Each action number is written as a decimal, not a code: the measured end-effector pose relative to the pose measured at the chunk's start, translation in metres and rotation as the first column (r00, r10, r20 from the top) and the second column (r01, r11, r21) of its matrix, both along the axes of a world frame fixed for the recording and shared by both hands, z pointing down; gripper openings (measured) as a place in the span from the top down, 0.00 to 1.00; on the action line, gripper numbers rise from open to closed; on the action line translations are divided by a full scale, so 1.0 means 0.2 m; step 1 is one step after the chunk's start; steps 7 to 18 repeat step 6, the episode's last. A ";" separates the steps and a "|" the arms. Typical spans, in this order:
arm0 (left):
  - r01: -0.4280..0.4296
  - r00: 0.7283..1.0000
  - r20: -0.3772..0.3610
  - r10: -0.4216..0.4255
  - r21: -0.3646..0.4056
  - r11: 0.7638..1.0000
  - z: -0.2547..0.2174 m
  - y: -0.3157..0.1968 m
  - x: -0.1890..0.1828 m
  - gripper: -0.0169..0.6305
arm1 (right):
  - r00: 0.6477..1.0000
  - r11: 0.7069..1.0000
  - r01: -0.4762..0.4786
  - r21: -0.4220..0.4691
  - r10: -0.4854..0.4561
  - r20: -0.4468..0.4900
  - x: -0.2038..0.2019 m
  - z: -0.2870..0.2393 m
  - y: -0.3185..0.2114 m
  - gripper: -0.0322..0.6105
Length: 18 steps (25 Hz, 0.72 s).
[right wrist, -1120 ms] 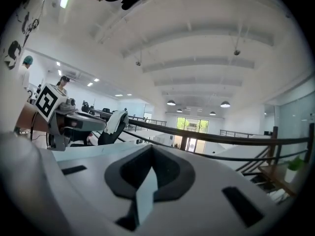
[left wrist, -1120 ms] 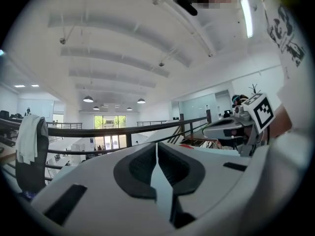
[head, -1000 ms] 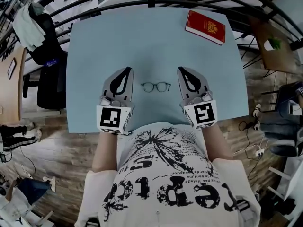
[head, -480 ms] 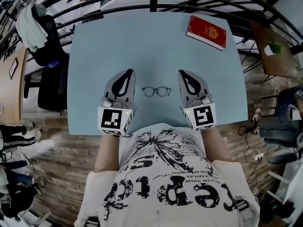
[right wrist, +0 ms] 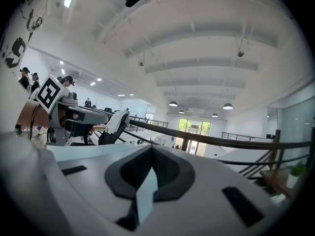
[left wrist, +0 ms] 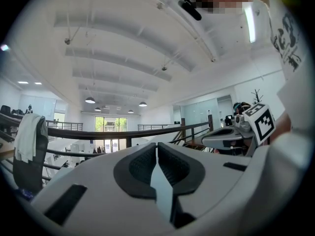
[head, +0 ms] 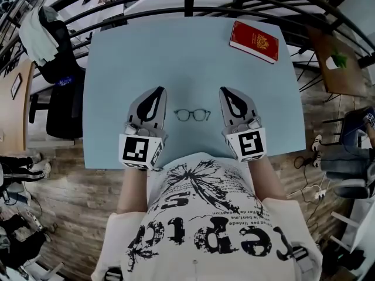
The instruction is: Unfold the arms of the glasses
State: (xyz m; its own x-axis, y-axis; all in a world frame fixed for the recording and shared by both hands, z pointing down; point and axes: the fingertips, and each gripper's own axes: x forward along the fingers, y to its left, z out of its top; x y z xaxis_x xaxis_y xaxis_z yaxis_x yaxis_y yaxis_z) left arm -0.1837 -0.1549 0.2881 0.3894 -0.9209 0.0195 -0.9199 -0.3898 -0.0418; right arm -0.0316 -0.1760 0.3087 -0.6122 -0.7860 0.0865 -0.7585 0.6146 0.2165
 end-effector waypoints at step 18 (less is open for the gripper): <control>-0.024 0.998 0.062 0.023 0.012 1.000 0.01 0.00 0.05 0.93 | 1.000 1.000 -0.002 -0.011 0.002 -0.006 0.00 0.01 0.00 0.94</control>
